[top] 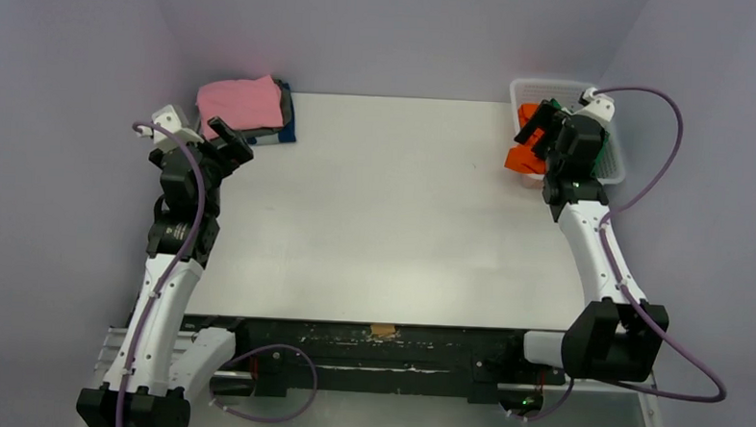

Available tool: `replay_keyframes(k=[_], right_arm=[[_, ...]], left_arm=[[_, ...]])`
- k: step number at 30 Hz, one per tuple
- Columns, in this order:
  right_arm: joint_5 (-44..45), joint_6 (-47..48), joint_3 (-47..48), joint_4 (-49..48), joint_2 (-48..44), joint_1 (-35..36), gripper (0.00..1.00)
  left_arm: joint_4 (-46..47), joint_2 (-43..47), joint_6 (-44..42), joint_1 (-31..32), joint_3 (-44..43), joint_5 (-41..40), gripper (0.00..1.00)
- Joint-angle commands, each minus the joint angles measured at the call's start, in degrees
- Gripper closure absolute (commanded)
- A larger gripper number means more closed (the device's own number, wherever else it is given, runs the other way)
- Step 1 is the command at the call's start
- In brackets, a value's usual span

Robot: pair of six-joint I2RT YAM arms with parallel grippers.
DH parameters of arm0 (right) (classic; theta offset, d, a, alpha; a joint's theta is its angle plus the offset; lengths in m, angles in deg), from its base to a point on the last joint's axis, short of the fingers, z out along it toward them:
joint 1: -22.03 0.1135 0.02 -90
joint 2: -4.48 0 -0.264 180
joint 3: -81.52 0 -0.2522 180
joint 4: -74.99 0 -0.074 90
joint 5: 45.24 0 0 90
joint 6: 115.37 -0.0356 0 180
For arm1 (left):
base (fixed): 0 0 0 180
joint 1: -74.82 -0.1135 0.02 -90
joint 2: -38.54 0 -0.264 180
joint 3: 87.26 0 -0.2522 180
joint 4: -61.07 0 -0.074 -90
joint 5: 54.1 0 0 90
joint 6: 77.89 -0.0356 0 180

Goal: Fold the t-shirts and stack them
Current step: Grab crumpled tshirt from bin with the right arm

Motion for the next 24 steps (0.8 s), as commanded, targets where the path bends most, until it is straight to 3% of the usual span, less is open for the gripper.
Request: replay_keyframes(k=[1, 6, 8, 17, 24], right_arm=[[5.46, 1.88, 4.83, -1.03, -1.58, -0.17, 0.01], [20.21, 0.75, 11.39, 4.49, 3.81, -0.56, 0.01], [22.25, 1.55, 13.79, 6.42, 6.69, -1.19, 0.01], [17.38, 3.80, 23.04, 7.81, 21.03, -6.44, 0.02], [11.34, 1.61, 30.26, 9.32, 33.06, -10.32, 0.15]], left_arm=[[-1.69, -0.40, 0.54, 0.09, -2.87, -2.79, 0.00], [-0.33, -3.34, 0.70, 0.09, -3.05, -0.43, 0.00], [-0.78, -5.27, 1.08, 0.09, -3.96, 0.33, 0.00], [-0.60, -14.35, 2.07, 0.09, -9.48, 4.56, 0.00], [-0.09, -20.83, 2.04, 0.09, -14.14, 5.44, 0.00]])
